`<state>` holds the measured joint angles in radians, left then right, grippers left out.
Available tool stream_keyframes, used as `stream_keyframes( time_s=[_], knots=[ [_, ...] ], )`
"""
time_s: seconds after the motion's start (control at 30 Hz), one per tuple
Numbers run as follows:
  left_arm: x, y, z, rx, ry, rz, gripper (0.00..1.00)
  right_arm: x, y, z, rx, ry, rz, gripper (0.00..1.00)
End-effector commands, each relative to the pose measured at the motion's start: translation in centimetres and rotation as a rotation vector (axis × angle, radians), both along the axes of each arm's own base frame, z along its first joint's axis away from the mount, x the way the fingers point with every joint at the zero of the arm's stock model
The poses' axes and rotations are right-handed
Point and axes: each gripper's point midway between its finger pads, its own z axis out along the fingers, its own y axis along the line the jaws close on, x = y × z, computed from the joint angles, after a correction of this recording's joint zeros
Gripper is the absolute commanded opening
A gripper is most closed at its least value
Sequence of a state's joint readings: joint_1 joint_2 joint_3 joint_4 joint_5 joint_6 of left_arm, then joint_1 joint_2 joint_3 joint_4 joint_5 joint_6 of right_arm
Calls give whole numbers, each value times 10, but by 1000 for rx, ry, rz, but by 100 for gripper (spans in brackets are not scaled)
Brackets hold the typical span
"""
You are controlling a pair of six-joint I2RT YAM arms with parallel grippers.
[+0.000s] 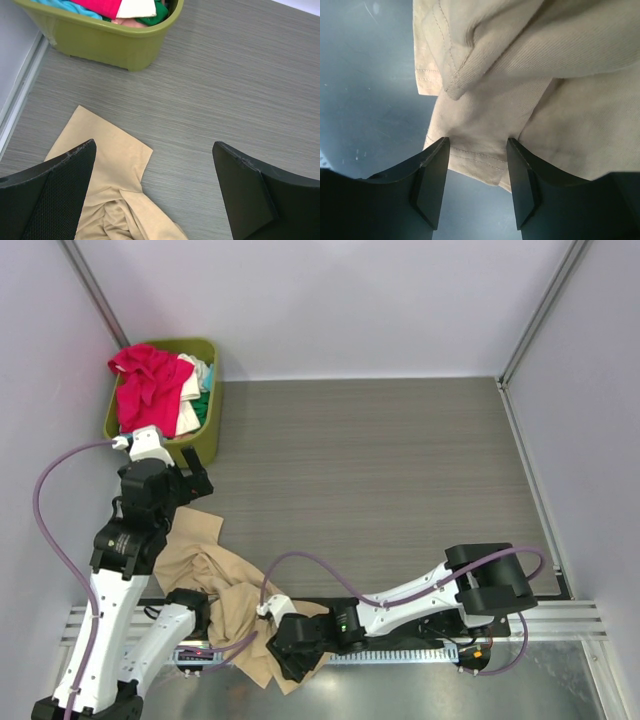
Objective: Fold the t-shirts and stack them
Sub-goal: Flatten the tshirt out
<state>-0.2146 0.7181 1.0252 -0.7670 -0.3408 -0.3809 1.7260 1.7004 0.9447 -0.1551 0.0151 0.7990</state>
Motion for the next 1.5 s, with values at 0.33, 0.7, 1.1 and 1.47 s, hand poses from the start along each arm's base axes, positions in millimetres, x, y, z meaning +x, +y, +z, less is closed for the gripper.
stream_keyframes(
  time_s=[0.33, 0.7, 1.1, 1.47],
  knots=[
    [5, 2, 7, 2, -38, 15, 100, 30, -18, 26, 134, -32, -208, 57],
    [7, 2, 3, 7, -23, 10, 100, -9, 4, 8, 117, 80, -86, 51],
    [6, 3, 4, 8, -29, 12, 100, -21, 12, 5, 116, 100, -61, 39],
    [5, 6, 4, 22, -28, 20, 100, 16, -1, 6, 32, -52, -152, 1]
  ],
)
